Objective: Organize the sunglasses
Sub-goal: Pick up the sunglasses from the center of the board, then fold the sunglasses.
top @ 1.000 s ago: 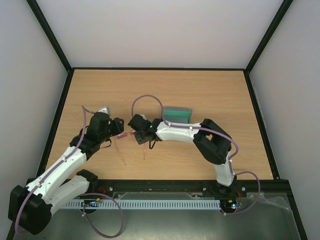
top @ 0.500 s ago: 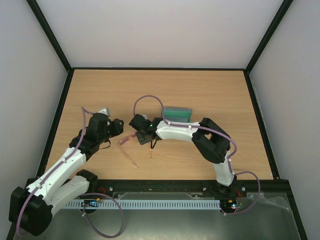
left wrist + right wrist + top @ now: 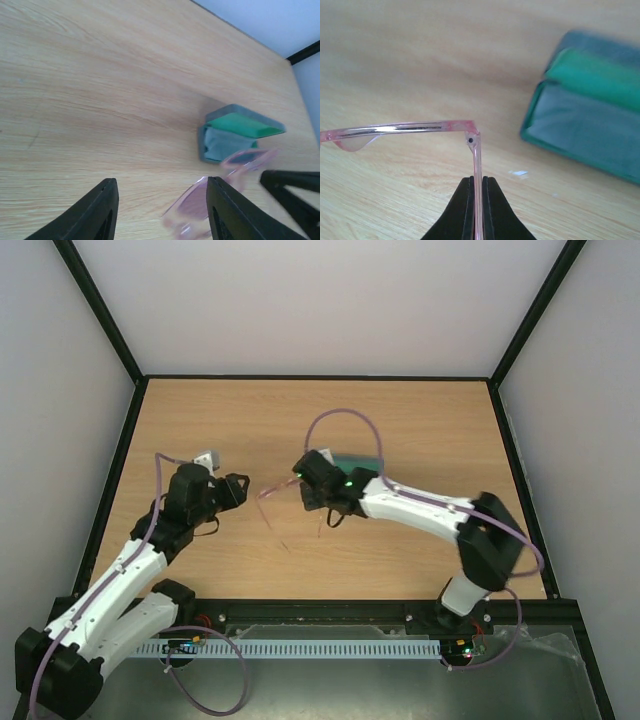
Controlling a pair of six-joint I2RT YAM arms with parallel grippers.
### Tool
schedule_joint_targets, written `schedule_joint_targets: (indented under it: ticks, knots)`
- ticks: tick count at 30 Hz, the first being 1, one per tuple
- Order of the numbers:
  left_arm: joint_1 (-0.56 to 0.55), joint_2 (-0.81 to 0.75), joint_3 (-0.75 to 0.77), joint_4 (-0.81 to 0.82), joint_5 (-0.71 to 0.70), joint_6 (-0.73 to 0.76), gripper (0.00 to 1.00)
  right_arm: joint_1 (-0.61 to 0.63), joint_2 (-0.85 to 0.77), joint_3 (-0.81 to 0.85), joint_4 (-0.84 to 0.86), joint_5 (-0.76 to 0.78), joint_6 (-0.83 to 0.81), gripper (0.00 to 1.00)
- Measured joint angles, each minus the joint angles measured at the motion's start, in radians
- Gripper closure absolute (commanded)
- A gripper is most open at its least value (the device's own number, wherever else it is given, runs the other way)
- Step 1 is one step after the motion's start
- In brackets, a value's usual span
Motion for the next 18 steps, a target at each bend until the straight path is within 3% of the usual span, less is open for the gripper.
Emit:
schedule_joint_targets:
  ticks: [8,18]
  knots:
    - [-0.077,-0.026,0.01,0.039,0.092,-0.036,0.54,-0.041,-0.308,-0.063,0.027,0.183,0.035,0.99]
    - [-0.285,0.087,0.044,0.185,0.088,-0.121,0.54,-0.041,-0.396,-0.127,0.081,0.287,0.056,0.99]
